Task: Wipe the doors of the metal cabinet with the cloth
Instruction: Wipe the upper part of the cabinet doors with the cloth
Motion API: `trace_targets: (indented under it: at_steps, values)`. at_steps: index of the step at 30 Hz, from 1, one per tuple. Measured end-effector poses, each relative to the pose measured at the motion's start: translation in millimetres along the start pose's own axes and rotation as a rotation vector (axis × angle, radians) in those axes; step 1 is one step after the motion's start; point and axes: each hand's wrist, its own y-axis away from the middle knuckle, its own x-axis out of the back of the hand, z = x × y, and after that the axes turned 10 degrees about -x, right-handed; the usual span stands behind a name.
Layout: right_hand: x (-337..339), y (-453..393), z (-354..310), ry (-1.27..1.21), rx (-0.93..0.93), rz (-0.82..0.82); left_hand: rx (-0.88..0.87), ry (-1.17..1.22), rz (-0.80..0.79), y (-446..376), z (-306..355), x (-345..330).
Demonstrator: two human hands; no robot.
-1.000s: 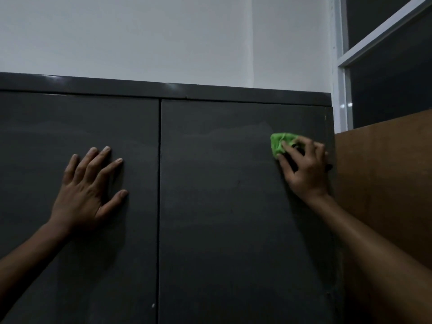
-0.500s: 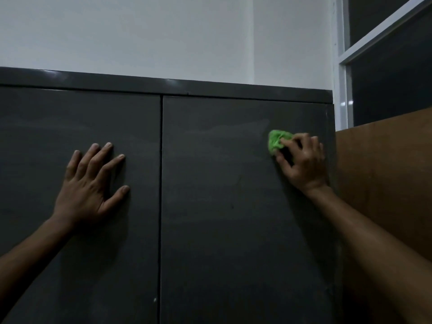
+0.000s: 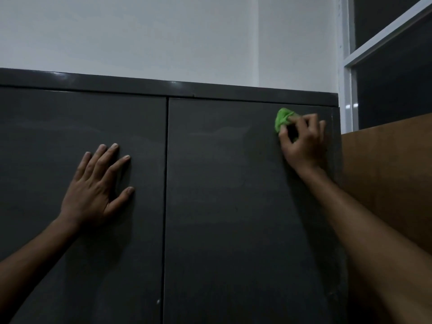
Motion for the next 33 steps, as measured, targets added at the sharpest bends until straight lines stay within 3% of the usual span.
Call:
trace_targets:
  at_steps: [2,3,6,8,9,12,14,15,18,20,21,24,25,27,30,31,33]
  values:
    - [-7.8,-3.1,-25.4,-0.035,-0.216,0.046,0.003,0.0,0.002,-0.5,-0.4,0.4]
    - [-11.7,5.7,-35.9,-0.004,-0.166,0.045,0.001,-0.002,0.001,-0.6,-1.0,0.5]
    - [-10.5,44.0,-32.3,0.028,0.385,-0.064,-0.005,-0.01,0.003,-0.4,-1.6,-0.6]
    - [-0.1,42.4,-15.8,0.029,0.587,-0.106,-0.008,-0.011,0.004,0.0,-2.2,-1.4]
    - [2.4,33.4,-12.6,0.027,0.528,-0.1,-0.003,-0.01,0.001,0.1,-2.3,-1.4]
    - [-3.2,-1.5,-34.8,-0.026,-0.013,-0.015,0.001,-0.014,-0.005,0.1,-2.0,-2.0]
    - [-10.6,-2.1,-63.2,-0.013,-0.118,0.003,-0.001,-0.015,0.003,0.0,-2.9,-2.1]
    - [-14.0,6.0,-72.9,0.013,-0.025,-0.022,-0.003,-0.016,0.006,0.1,-3.4,-2.3]
    - [-12.1,35.6,-69.7,0.02,0.583,-0.154,-0.011,-0.018,0.011,0.3,-4.0,-2.7]
    - [-8.2,24.9,-58.3,0.013,0.773,-0.173,-0.012,-0.016,0.012,0.1,-3.8,-2.7]
    - [-7.6,13.7,-59.0,0.008,0.713,-0.146,-0.008,-0.016,0.015,-0.1,-3.5,-2.4]
    - [-10.4,-9.2,-81.2,-0.007,0.225,-0.036,-0.006,-0.018,0.017,0.2,-2.8,-3.0]
    - [-13.5,-5.0,-90.9,-0.009,0.151,-0.03,-0.006,-0.019,0.02,0.5,-3.2,-3.1]
    - [-21.0,16.8,-104.6,-0.034,0.296,-0.044,-0.011,-0.018,0.03,1.4,-4.1,-3.5]
    - [-22.3,37.7,-100.8,-0.041,0.88,-0.193,-0.018,-0.014,0.04,0.6,-4.4,-4.2]
    - [-21.8,30.4,-100.4,-0.044,0.947,-0.212,-0.021,-0.014,0.041,0.6,-4.8,-4.5]
    - [-21.5,8.7,-109.4,-0.079,0.738,-0.151,-0.022,-0.021,0.046,1.4,-5.3,-5.2]
